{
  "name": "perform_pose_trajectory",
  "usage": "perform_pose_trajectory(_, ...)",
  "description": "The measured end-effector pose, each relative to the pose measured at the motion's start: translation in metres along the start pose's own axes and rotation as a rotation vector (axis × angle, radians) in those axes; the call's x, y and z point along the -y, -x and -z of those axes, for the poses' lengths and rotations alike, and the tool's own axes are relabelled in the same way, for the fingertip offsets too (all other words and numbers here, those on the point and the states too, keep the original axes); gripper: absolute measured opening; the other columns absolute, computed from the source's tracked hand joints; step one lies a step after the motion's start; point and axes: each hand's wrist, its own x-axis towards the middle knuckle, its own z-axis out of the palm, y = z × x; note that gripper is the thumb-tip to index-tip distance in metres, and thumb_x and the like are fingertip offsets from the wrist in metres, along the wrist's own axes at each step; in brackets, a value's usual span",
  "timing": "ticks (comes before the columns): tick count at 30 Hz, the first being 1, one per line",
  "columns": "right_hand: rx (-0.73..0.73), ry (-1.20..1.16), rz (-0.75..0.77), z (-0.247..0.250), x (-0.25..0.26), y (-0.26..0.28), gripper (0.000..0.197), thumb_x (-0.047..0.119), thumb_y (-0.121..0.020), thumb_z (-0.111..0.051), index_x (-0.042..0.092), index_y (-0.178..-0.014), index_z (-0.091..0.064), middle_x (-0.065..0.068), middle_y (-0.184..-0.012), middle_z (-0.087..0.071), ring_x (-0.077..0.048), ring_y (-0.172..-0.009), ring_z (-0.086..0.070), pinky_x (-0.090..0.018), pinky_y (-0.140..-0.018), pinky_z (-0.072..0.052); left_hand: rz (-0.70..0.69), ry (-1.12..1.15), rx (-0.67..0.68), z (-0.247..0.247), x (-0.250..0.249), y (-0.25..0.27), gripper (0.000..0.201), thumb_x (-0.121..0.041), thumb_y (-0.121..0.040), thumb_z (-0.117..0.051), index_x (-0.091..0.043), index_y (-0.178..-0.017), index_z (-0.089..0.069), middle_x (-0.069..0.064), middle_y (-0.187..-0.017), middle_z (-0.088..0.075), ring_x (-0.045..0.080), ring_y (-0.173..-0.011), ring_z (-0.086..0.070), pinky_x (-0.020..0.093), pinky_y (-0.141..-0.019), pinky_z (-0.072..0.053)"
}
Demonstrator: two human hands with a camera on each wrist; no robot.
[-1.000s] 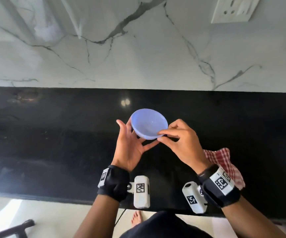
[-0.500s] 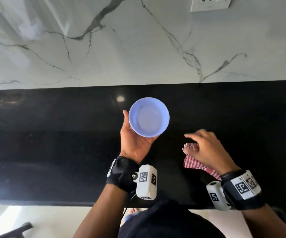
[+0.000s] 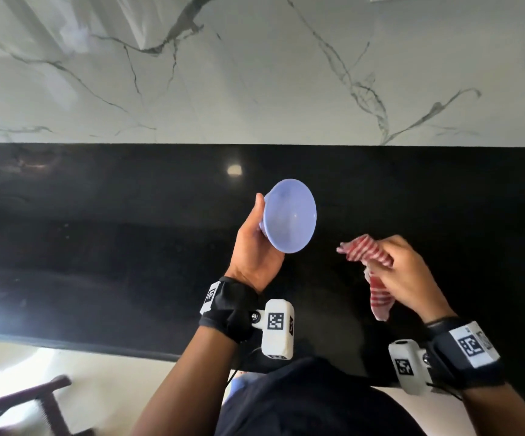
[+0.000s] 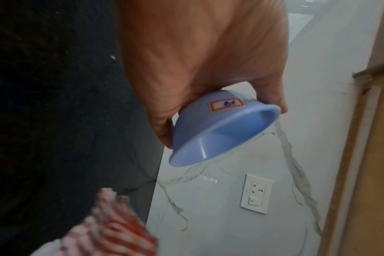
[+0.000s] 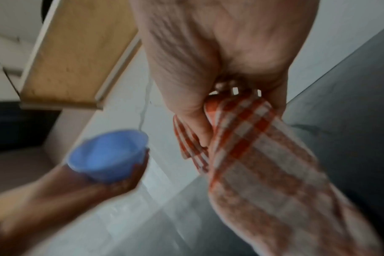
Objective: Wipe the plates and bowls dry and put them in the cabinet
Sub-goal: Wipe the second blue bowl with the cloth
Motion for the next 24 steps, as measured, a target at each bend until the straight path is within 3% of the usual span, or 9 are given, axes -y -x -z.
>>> perform_pose_trajectory(3, -0.067, -0.318, 0.097, 0.021, 0.041, -0.005, 0.026, 0.007, -0.09, -0.073, 0.029, -0.1, -0.063, 0.005, -0.1, -0.067, -0.005, -0.089, -0.068, -0.01, -0.077, -0.047, 0.023, -0.112, -0.018, 0.003, 0.001, -0.007, 0.071, -0.059, -0.098, -0.052, -0.01, -0.149, -0.055, 0.011, -0.139, -0.064, 0.032, -0.132, -0.057, 0.052, -0.119, -0.037)
perform_pose_trajectory(6, 0.009, -0.577, 0.278, 0.032, 0.077, -0.01, 0.038, 0.009, -0.088, -0.074, 0.025, -0.118, -0.057, 0.002, -0.109, -0.069, -0.013, -0.099, -0.069, -0.02, -0.084, -0.053, 0.047, -0.172, -0.036, 0.004, 0.001, -0.013, 0.071, -0.064, -0.099, -0.052, -0.011, -0.145, -0.06, 0.017, -0.146, -0.061, 0.038, -0.141, -0.052, 0.056, -0.124, -0.032)
perform_pose_trajectory(9, 0.022, -0.428, 0.541, 0.019, 0.099, -0.024, 0.034, 0.012, -0.088, -0.073, 0.016, -0.12, -0.06, -0.005, -0.116, -0.064, -0.02, -0.108, -0.065, -0.031, -0.093, -0.052, 0.071, -0.15, -0.011, -0.004, 0.001, -0.017, 0.067, -0.06, -0.105, -0.045, -0.006, -0.143, -0.059, 0.021, -0.147, -0.057, 0.038, -0.138, -0.054, 0.053, -0.123, -0.035)
perform_pose_trajectory(11, 0.014, -0.172, 0.761, 0.001, 0.105, -0.035, 0.028, 0.014, -0.092, -0.075, 0.007, -0.118, -0.067, -0.005, -0.123, -0.064, -0.018, -0.122, -0.06, -0.033, -0.103, -0.049, 0.089, -0.094, -0.002, -0.011, -0.001, -0.019, 0.057, -0.054, -0.108, -0.039, -0.008, -0.136, -0.06, 0.017, -0.139, -0.06, 0.029, -0.124, -0.062, 0.051, -0.115, -0.042)
perform_pose_trajectory(13, 0.041, 0.046, 0.871, -0.017, 0.105, -0.045, 0.026, 0.023, -0.097, -0.069, 0.008, -0.118, -0.071, -0.003, -0.13, -0.064, -0.017, -0.129, -0.057, -0.037, -0.103, -0.05, 0.085, -0.094, 0.05, -0.014, -0.002, -0.021, 0.061, -0.06, -0.107, -0.035, -0.011, -0.137, -0.057, 0.015, -0.136, -0.061, 0.028, -0.117, -0.062, 0.048, -0.1, -0.049)
perform_pose_trajectory(16, 0.034, 0.365, 0.89, -0.03, 0.097, -0.05, 0.03, 0.034, -0.105, -0.052, 0.017, -0.119, -0.073, 0.002, -0.132, -0.067, -0.014, -0.136, -0.053, -0.054, -0.115, -0.034, 0.13, -0.124, 0.034, -0.013, -0.003, -0.02, 0.082, -0.073, -0.099, -0.04, -0.008, -0.145, -0.057, 0.016, -0.137, -0.062, 0.027, -0.119, -0.062, 0.042, -0.097, -0.051)
perform_pose_trajectory(19, 0.052, 0.537, 0.766, -0.028, 0.099, -0.046, 0.045, 0.039, -0.106, -0.031, 0.025, -0.12, -0.071, 0.01, -0.128, -0.07, -0.005, -0.133, -0.053, -0.062, -0.122, -0.011, 0.079, -0.25, 0.007, -0.014, -0.003, -0.023, 0.077, -0.068, -0.102, -0.041, -0.005, -0.143, -0.059, 0.016, -0.14, -0.064, 0.032, -0.125, -0.06, 0.045, -0.103, -0.047)
perform_pose_trajectory(22, 0.111, 0.503, 0.699, -0.027, 0.101, -0.039, 0.053, 0.035, -0.1, -0.022, 0.022, -0.099, -0.073, 0.006, -0.105, -0.076, -0.012, -0.11, -0.065, -0.053, -0.124, -0.013, -0.003, -0.363, -0.08, -0.02, 0.003, -0.028, 0.074, -0.067, -0.094, -0.058, -0.008, -0.138, -0.061, 0.017, -0.132, -0.07, 0.034, -0.123, -0.066, 0.048, -0.102, -0.053)
perform_pose_trajectory(24, 0.229, 0.365, 0.522, -0.023, 0.105, -0.037, 0.05, 0.033, -0.102, -0.026, 0.016, -0.086, -0.07, 0.002, -0.097, -0.072, -0.013, -0.1, -0.062, -0.032, -0.115, -0.026, -0.039, -0.392, -0.14, -0.022, 0.011, -0.031, 0.07, -0.065, -0.084, -0.067, -0.012, -0.131, -0.065, 0.015, -0.124, -0.073, 0.027, -0.111, -0.072, 0.043, -0.097, -0.059)
